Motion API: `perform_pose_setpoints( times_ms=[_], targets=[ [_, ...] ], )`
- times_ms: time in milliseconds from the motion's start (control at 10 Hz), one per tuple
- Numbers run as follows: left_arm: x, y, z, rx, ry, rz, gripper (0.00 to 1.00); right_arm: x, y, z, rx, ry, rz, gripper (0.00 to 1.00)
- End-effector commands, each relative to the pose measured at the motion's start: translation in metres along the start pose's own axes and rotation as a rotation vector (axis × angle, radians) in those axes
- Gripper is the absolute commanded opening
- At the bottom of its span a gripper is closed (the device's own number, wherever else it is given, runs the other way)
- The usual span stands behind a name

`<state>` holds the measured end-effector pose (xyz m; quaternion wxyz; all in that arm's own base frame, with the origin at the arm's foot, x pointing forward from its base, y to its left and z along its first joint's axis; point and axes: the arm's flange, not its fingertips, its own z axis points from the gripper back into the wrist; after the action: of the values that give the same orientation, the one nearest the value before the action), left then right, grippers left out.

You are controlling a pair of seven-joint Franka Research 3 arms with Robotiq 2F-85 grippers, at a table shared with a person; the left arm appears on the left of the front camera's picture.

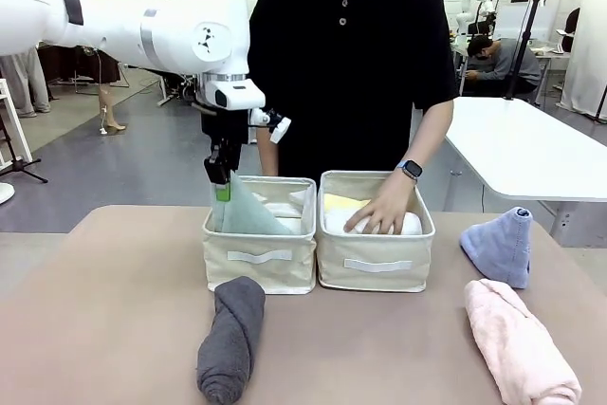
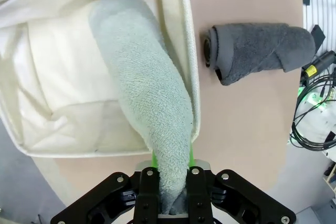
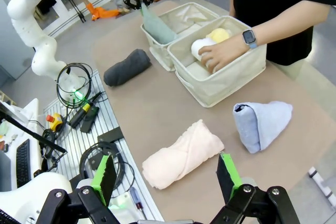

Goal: Sort the towels based on their folding style.
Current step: Pick up one triangle-folded towel and place it in the left Fabric basket.

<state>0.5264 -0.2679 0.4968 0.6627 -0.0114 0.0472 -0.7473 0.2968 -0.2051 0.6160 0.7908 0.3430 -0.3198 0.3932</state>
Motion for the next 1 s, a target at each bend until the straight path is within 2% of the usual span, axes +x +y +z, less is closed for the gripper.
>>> perform_pose_setpoints(
  times_ms=[0,300,400,500,600,700,900],
  targets=[
    [-0.001,-0.004,-0.015,0.003,0.012,0.027,0.16,0.001,-0.001,0.001,0.011,-0.032,0.016,1.0],
    [0.001,-0.007,-0.038,-0.002,0.005,0.032,0.16,0.001,-0.001,0.001,0.011,-0.032,0.016,1.0],
    [0.001,-0.008,-0.04,0.0,-0.006,0.019,0.24,0.001,-0.001,0.001,0.011,-0.032,0.016,1.0],
    [0.001,-0.008,-0.039,-0.001,-0.003,0.02,0.75,0.001,-0.001,0.001,0.011,-0.032,0.016,1.0],
    [0.001,-0.009,-0.038,-0.001,-0.005,0.018,0.83,0.001,-0.001,0.001,0.011,-0.032,0.016,1.0],
    [0.001,-0.009,-0.037,-0.002,-0.005,0.019,1.0,0.001,-0.001,0.001,0.011,-0.032,0.016,1.0],
    [0.001,-0.01,-0.037,-0.007,-0.005,0.016,1.0,0.001,-0.001,0.001,0.011,-0.032,0.016,1.0]
  ],
)
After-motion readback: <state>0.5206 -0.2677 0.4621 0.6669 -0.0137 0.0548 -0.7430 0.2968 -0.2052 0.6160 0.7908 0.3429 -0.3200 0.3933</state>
